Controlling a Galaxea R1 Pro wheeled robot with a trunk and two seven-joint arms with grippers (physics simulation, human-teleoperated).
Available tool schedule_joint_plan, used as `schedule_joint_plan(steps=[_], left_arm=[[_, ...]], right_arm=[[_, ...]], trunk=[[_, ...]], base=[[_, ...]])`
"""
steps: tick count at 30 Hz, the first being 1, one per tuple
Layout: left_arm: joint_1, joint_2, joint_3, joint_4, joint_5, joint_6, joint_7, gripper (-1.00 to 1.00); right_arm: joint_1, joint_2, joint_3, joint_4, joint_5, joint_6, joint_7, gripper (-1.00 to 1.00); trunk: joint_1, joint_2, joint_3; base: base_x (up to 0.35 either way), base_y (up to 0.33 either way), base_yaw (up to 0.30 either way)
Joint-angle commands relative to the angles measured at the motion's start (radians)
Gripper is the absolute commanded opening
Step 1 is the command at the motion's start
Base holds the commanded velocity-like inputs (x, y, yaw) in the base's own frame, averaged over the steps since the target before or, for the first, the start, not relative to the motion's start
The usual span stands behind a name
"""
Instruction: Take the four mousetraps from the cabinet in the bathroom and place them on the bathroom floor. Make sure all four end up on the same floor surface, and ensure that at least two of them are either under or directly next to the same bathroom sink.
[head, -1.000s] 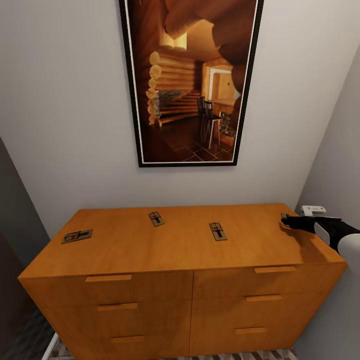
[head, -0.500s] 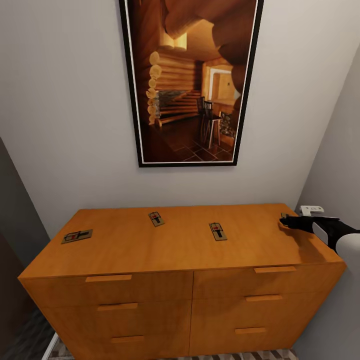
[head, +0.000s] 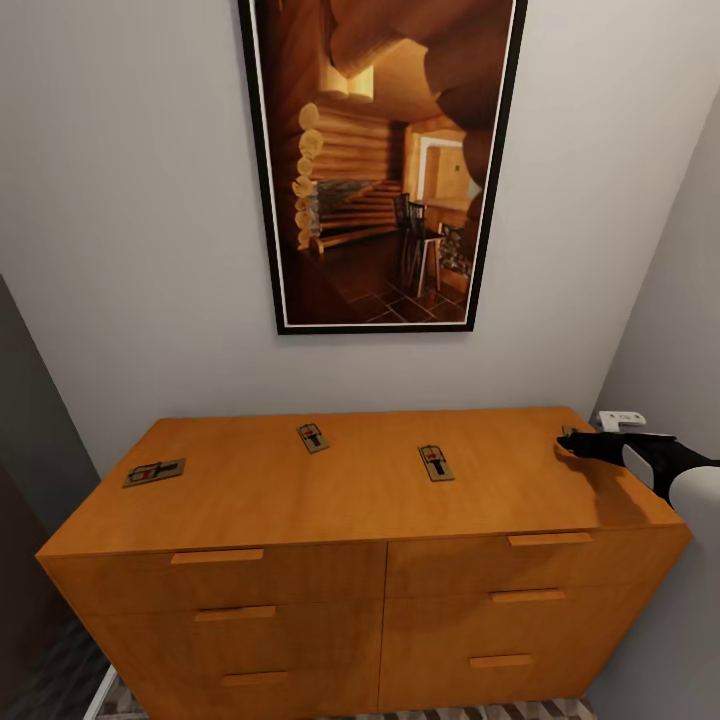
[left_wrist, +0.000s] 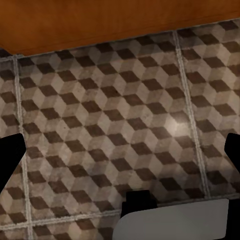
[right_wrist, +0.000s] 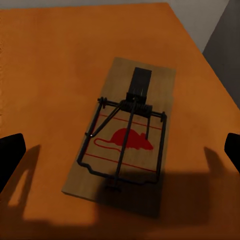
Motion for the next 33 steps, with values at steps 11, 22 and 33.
schedule_joint_plan(steps=[11, 22, 33], left_arm=[[-0.002, -0.001, -0.006, 0.004, -0.001, -0.006, 0.002, 1.0], [-0.002, 0.0, -0.006, 0.004, -0.001, -0.006, 0.002, 1.0], [-0.002, -0.001, -0.006, 0.004, -0.001, -0.006, 0.002, 1.0]], right_arm=[[0.0, 0.0, 0.002, -0.001, 0.002, 0.006, 0.004, 1.0], [0.0, 0.0, 0.002, -0.001, 0.002, 0.006, 0.004, 1.0], [0.0, 0.0, 0.002, 0.0, 0.002, 0.005, 0.005, 1.0]], trunk=[[0.0, -0.001, -0.001], [0.0, -0.001, -0.001], [0.0, -0.001, -0.001]], base=[[0.005, 0.0, 0.0], [0.032, 0.0, 0.0], [0.002, 0.0, 0.0]])
